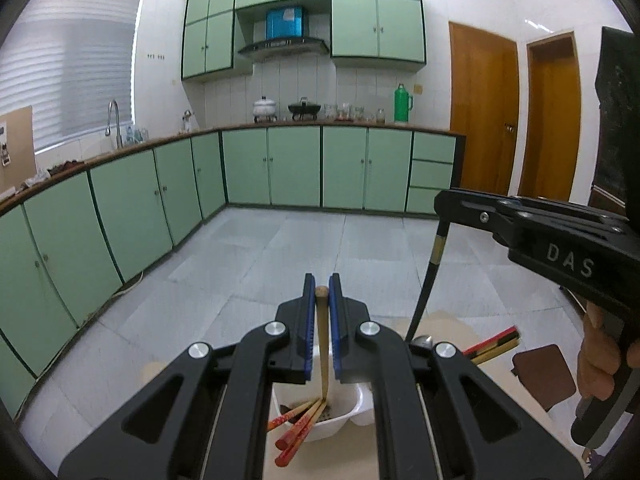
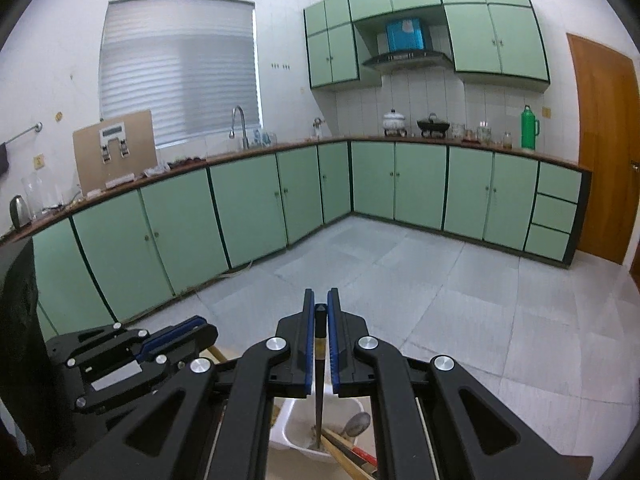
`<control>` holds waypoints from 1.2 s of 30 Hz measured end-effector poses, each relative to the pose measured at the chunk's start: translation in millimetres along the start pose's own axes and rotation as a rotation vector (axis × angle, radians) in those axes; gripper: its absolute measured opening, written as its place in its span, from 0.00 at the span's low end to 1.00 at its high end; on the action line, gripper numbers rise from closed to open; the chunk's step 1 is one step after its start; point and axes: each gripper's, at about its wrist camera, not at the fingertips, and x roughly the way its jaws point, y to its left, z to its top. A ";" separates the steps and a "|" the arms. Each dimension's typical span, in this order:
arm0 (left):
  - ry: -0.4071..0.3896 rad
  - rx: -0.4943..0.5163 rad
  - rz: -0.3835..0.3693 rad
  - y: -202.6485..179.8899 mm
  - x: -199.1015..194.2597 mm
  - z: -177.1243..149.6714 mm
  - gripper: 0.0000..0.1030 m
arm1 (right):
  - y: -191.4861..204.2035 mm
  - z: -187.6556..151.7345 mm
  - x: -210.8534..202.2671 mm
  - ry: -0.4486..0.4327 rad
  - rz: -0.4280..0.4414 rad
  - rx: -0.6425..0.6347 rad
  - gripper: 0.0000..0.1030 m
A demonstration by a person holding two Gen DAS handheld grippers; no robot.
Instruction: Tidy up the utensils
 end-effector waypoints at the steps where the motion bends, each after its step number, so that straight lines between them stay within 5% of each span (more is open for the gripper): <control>1: 0.009 -0.001 0.000 1.3 2.4 -2.9 0.06 | 0.5 -2.7 3.8 0.017 0.002 -0.003 0.06; 3: 0.027 -0.003 0.004 5.0 8.2 -5.8 0.07 | -0.5 -9.2 9.1 0.041 -0.003 -0.006 0.07; 6: 0.038 -0.006 0.009 9.6 11.2 -9.2 0.08 | -4.1 -17.7 10.3 0.060 -0.019 -0.001 0.23; 16: 0.011 -0.002 0.025 10.4 -15.9 -11.1 0.42 | -21.0 -22.9 -18.5 0.027 -0.070 0.054 0.61; 25: -0.032 -0.029 0.043 5.7 -67.0 -27.4 0.69 | -27.2 -39.8 -66.1 -0.011 -0.093 0.082 0.84; 36: -0.025 -0.065 0.025 -9.1 -125.4 -55.5 0.87 | -12.9 -79.7 -118.5 -0.007 -0.050 0.126 0.94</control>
